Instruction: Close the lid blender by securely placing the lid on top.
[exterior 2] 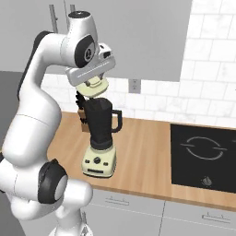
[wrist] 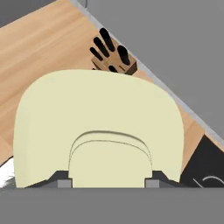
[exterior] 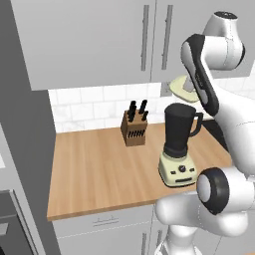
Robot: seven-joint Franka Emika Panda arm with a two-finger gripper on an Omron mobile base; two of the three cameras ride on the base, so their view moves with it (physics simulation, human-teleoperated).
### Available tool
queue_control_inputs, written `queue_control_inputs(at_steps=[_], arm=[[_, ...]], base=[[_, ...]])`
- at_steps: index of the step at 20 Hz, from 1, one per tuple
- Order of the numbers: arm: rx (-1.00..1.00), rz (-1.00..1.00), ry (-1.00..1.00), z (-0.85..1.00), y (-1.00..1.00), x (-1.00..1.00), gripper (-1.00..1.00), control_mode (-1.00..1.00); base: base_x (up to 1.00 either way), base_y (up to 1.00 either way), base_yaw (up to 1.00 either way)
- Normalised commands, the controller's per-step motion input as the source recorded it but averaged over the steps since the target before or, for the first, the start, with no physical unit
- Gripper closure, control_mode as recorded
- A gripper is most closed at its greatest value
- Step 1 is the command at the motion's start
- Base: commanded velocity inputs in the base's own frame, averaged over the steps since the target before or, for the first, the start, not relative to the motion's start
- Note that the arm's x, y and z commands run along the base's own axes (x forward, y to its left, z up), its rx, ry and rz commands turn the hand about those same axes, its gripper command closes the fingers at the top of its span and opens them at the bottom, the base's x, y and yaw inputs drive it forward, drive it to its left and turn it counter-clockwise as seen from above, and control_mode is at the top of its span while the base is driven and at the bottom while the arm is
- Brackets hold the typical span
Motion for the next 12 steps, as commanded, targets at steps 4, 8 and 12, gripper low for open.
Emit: queue_control_inputs(at_steps=[4, 8, 12], arm=[[0.00, 0.01, 0.13, -0.16, 0.01, 0.13, 1.00, -1.00], [0.00, 0.03, 0.13, -0.12, 0.00, 0.24, 1.00, -1.00], [0.00, 0.04, 0.08, 0.00, 0.00, 0.36, 1.00, -1.00]], base=[[0.00, 0.00, 0.00], [0.00, 0.00, 0.00], [0.00, 0.00, 0.00]])
